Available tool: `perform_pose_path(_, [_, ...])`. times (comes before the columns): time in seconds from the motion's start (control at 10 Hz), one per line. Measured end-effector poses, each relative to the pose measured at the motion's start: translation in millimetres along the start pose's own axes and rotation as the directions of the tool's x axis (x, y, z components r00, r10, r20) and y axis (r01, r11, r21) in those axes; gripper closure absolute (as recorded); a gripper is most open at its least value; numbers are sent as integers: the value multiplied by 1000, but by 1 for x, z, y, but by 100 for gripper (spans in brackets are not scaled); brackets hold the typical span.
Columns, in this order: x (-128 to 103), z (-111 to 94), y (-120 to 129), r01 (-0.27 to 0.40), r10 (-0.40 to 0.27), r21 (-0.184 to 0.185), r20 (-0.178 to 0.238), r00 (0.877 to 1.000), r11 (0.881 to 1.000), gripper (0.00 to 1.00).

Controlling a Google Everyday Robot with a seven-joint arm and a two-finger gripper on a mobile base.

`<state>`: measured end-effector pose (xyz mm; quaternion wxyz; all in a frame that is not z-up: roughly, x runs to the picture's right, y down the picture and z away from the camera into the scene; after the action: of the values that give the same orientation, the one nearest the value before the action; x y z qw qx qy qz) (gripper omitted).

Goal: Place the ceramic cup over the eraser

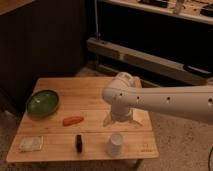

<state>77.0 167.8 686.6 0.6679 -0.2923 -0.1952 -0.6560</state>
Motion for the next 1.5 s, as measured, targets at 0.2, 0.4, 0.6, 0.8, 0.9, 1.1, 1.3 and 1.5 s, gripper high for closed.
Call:
perform_pose_path(0.2, [-13,2,1,-7,7,-4,3,1000,1000,4])
perform_pose_path(0.4, [-22,3,2,-1,1,-9,8,1000,1000,4])
perform_pose_path(0.6, [-29,7,5,20,-20,-15,16,1000,1000,4])
perform_pose_path(0.8, [-29,7,2,27,-27,-15,18,999,1000,4])
perform_pose_path(0.9, [-31,8,3,26,-26,-20,21,999,999,4])
perform_pose_path(1.1, [-33,8,3,25,-25,-26,23,999,999,4])
perform_pose_path(1.3, [-36,11,3,33,-32,-31,28,999,999,4])
perform_pose_path(1.5, [-39,13,4,36,-35,-34,33,999,999,4])
